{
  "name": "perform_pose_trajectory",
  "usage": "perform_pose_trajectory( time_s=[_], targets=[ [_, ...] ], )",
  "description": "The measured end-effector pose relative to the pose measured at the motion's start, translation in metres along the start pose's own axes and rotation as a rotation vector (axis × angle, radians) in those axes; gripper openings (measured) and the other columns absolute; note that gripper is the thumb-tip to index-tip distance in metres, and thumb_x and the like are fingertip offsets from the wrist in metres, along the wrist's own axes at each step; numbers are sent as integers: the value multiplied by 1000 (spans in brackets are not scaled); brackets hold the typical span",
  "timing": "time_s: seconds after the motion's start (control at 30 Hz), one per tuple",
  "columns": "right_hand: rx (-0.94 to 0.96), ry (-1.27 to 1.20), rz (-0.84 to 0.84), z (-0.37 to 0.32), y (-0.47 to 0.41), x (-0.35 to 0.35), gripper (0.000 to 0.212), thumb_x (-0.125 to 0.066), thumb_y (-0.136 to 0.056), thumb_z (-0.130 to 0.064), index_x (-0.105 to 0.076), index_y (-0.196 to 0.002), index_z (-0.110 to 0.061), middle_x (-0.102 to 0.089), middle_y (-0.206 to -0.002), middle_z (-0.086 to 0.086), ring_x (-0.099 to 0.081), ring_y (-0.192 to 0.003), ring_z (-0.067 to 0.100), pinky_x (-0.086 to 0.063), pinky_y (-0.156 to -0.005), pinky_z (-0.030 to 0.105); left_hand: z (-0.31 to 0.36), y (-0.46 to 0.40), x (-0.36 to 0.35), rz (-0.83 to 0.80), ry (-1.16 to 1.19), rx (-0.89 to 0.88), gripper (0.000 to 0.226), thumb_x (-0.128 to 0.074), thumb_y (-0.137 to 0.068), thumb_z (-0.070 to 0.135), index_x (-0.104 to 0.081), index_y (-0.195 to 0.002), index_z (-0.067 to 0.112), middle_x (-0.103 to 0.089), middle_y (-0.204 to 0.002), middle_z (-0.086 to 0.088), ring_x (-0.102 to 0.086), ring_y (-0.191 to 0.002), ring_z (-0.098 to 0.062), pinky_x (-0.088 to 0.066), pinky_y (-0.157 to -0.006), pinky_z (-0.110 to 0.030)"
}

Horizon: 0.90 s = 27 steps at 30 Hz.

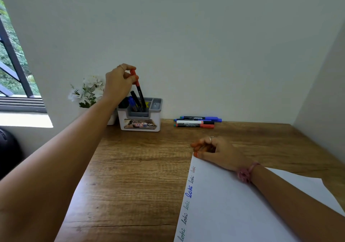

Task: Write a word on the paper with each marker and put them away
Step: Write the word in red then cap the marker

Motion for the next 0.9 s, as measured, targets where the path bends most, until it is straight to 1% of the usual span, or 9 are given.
perform_pose_trajectory(
  time_s=[0.1, 0.2, 0.33, 0.43, 0.57, 0.67, 0.7, 0.83, 0.9],
  targets=[
    [-2, -6, 4, 0, 0, 1, 23, -71, -82, -14, -69, -104, -17, -71, -94, -4, -62, -75, -7, -45, -69, 6, -7, 0, -7, -68, -55, 12, 25, -58, -91, 12, -61, -115, 9, -70, -94, -10, -64, -81, -12, -43, -73, -13],
    [-6, -11, 2, 0, 0, 1, 23, -71, -82, -14, -69, -104, -17, -71, -93, -3, -62, -76, -5, -45, -70, 8, -9, -2, -10, -102, -173, 9, 27, -57, -91, 11, -61, -117, 6, -67, -101, -13, -60, -88, -17, -41, -77, -17],
    [-7, -9, -3, 1, -1, 0, 23, -71, -82, -14, -69, -104, -18, -71, -94, -3, -62, -76, -5, -45, -69, 7, -10, -5, -11, -161, -300, 10, 28, -53, -94, 16, -63, -117, 3, -64, -117, -16, -57, -107, -24, -34, -84, -19],
    [0, 0, -4, 0, -1, 1, 23, -71, -82, -15, -69, -105, -17, -71, -95, -3, -61, -75, -6, -44, -68, 7, -8, -2, -12, -197, -332, 11, 31, -49, -96, 21, -64, -114, 1, -64, -112, -18, -54, -91, -21, -37, -77, -23],
    [-2, 9, -2, 0, 0, 1, 23, -71, -82, -16, -69, -105, -18, -71, -95, -3, -61, -75, -6, -45, -68, 8, -8, -3, -11, -182, -362, 2, 39, -45, -98, 28, -67, -101, -4, -58, -79, -12, -46, -60, -14, -36, -56, -20],
    [-2, 12, -1, -2, 1, 1, 23, -70, -82, -15, -69, -105, -17, -71, -96, -2, -60, -74, -8, -44, -67, 6, -4, -6, -3, -119, -353, -24, 40, -44, -98, 31, -68, -91, 0, -57, -80, -9, -51, -74, -19, -46, -77, -32],
    [-2, 18, 0, -2, 1, 1, 23, -70, -82, -15, -69, -105, -17, -71, -96, -2, -60, -73, -9, -43, -66, 6, -2, -6, 0, -96, -339, -38, 39, -44, -98, 31, -67, -88, 1, -58, -81, -9, -52, -78, -19, -45, -83, -32],
    [-1, 21, 5, -4, 1, 2, 22, -71, -82, -14, -69, -104, -17, -71, -95, -1, -62, -76, -5, -46, -68, 8, 15, -4, 13, 3, -233, -89, 37, -46, -97, 28, -67, -104, -2, -61, -84, -7, -53, -76, -17, -40, -73, -25],
    [-3, 23, 4, -4, 2, 1, 21, -70, -82, -13, -69, -103, -17, -72, -94, -2, -64, -77, -3, -48, -70, 10, 33, 2, 16, 49, -193, -165, 32, -46, -97, 23, -64, -112, 1, -64, -91, -7, -56, -79, -14, -43, -75, -23]
  ],
)
Point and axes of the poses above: each hand's wrist, its own y-axis away from the middle knuckle, its own x-axis out of the back of the hand, z = x × y, the point moved 8 cm from there along -y, towards the middle knuckle
